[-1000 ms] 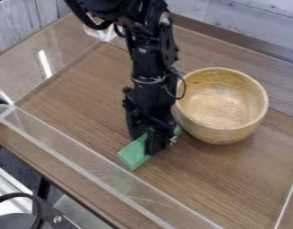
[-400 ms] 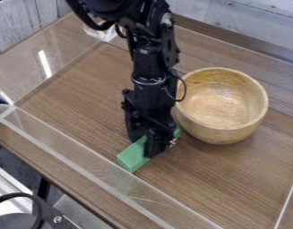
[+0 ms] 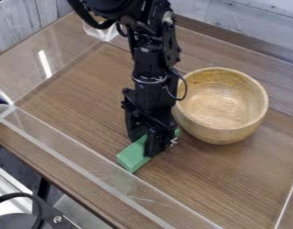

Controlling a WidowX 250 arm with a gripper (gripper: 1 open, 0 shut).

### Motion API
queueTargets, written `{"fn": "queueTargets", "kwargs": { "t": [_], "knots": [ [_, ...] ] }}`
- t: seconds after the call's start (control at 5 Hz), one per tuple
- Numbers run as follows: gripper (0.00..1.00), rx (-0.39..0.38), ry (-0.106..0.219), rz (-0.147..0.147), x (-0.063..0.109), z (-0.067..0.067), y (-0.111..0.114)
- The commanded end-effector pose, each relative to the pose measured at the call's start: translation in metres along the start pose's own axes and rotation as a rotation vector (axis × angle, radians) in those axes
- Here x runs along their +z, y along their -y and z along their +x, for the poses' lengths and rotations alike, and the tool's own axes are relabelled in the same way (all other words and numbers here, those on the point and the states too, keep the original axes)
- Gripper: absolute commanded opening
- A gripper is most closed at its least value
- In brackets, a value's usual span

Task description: Put the green block in the brown bowl

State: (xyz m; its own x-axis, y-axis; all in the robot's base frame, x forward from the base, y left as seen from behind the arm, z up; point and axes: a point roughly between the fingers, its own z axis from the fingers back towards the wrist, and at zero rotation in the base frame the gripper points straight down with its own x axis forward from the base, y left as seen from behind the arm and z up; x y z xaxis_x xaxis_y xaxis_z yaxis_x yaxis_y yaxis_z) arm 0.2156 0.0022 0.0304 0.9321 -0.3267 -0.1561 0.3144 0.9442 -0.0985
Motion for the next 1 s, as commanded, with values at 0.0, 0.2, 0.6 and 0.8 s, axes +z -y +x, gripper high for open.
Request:
{"fn": "queueTargets", "kwargs": {
  "t": [0.0, 0.2, 0.6, 0.8],
  "knots": [
    [0.0, -0.009, 0.081, 0.035, 0.022, 0.012, -0.002],
    [0.0, -0.005, 0.083, 0.037, 0.026, 0.012, -0.001],
    [0.0, 0.005, 0.086, 0.038, 0.033, 0.012, 0.0],
    [0.0, 0.02, 0.091, 0.041, 0.042, 0.013, 0.0]
  ]
}}
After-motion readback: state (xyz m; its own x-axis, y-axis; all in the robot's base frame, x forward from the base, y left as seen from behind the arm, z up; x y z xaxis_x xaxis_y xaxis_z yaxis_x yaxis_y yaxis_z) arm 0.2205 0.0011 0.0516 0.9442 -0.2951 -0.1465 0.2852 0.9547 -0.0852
